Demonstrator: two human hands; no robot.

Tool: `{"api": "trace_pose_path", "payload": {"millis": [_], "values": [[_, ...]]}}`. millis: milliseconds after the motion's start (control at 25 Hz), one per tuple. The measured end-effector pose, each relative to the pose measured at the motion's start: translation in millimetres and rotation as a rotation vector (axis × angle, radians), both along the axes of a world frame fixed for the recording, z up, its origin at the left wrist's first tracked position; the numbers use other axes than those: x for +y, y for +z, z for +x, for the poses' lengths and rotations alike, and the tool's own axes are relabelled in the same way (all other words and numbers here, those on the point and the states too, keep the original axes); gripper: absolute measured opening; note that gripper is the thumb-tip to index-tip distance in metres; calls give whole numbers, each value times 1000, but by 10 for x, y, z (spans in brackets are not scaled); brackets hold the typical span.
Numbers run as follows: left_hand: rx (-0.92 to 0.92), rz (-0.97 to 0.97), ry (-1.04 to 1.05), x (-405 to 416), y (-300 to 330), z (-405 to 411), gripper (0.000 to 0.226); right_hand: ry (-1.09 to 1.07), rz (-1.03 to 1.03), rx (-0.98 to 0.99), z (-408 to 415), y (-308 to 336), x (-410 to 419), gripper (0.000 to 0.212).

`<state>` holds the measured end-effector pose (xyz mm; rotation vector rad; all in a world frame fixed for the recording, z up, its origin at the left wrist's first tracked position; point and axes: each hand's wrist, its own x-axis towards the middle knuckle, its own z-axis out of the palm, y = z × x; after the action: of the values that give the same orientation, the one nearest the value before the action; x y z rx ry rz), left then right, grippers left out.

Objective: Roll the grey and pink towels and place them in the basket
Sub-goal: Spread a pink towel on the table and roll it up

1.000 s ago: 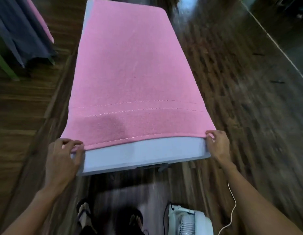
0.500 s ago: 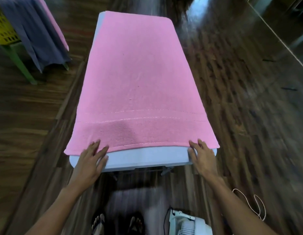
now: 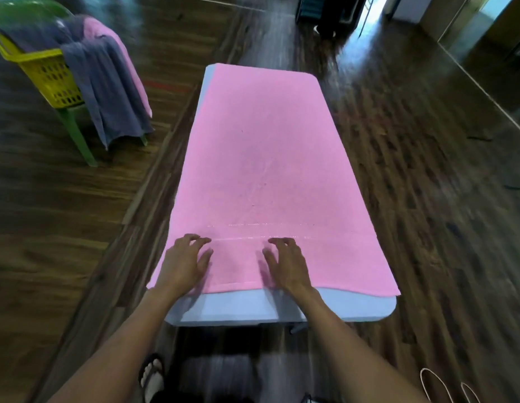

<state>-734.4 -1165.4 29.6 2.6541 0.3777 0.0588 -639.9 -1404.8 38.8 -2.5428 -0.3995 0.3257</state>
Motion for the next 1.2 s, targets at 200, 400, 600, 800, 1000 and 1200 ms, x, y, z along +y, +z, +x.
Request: {"api": "trace_pose_path", "payload": {"millis": [200,400,600,800,1000,1200], "values": [[-47,21,-74,773,85,495,49,31,47,-24,252,68,1204,38],[-1,33,-196,1823,193,1136,33,-63,43,-13,625,59,2413,39],[-33,49,-293,2800,379,1938,36,-164,55,13,1119,175,3451,39],[-39,108,-351,3327,416,3115,35,-245,65,-10,2078,117,4008,39],[-69,109,-424,3617,271,4858,36,-300,41,-47,3594,-60,4395,37],[-29,79,-482,3786,-181,7164,38,-346,7,-119,5454,-347,4592,38]]}}
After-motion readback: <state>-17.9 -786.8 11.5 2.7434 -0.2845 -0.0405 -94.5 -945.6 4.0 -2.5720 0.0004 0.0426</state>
